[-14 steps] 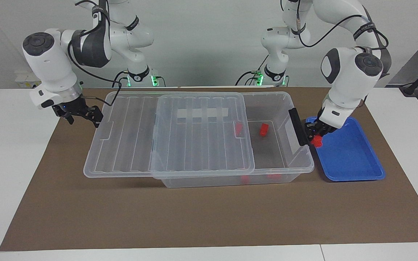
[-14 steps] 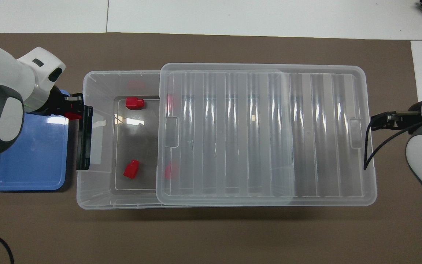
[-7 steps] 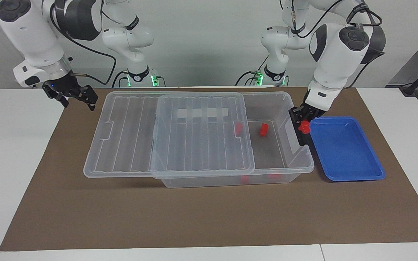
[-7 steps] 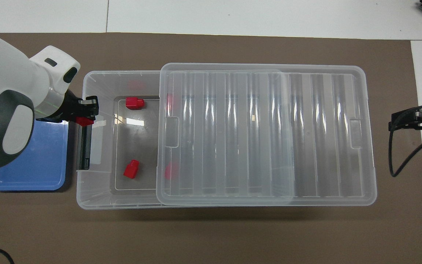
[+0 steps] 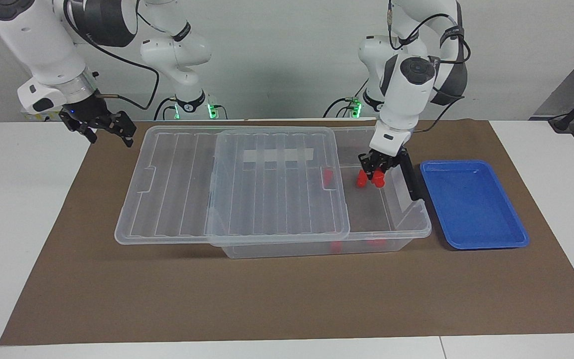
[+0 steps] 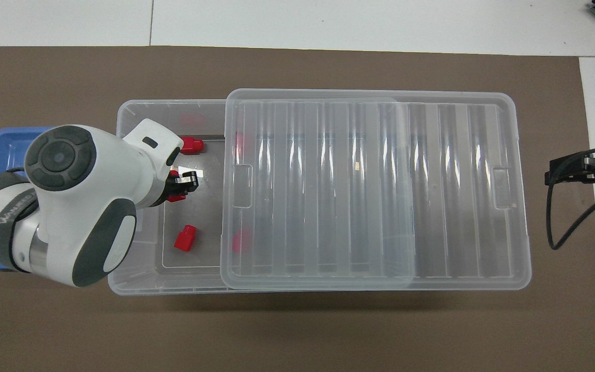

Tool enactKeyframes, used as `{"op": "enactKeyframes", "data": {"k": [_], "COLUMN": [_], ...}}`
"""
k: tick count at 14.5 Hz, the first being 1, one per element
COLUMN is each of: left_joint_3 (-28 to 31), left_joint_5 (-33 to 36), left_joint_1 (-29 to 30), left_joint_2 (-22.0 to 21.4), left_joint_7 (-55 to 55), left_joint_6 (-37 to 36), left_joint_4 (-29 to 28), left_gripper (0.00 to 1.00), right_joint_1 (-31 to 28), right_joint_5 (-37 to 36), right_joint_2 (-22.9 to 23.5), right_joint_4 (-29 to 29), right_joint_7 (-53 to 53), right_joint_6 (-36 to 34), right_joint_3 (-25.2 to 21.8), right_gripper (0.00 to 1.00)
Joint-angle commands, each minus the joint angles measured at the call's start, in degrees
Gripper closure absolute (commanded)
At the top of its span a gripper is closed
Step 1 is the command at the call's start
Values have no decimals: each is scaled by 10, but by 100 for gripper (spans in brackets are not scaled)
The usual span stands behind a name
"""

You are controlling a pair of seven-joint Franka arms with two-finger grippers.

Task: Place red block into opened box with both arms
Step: 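Lower the red block into the box with the left gripper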

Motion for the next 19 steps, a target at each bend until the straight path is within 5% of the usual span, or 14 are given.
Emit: {"op": "enactKeyframes", "data": {"k": [1,8,19], "left_joint_3": [8,8,11], "left_joint_5": [-4,-4,5], "left_joint_1": [-14,-12,-21], "left_joint_2": [-6,6,89], "left_joint_7": [-9,-2,-9], "left_joint_6": [66,164,252], "left_joint_4": [-48,-112,-108], "left_gripper": [100,100,100], "right_joint_1": [-5,3,4], "right_joint_5": [0,-1,0], "right_joint_2": [6,6,7], "right_joint_4": [26,29,28], "right_joint_7": [-13,-13,-12], "right_joint_6": [-31,-28,-19], "right_joint_3": [8,9,9], "right_gripper": [0,0,0]}}
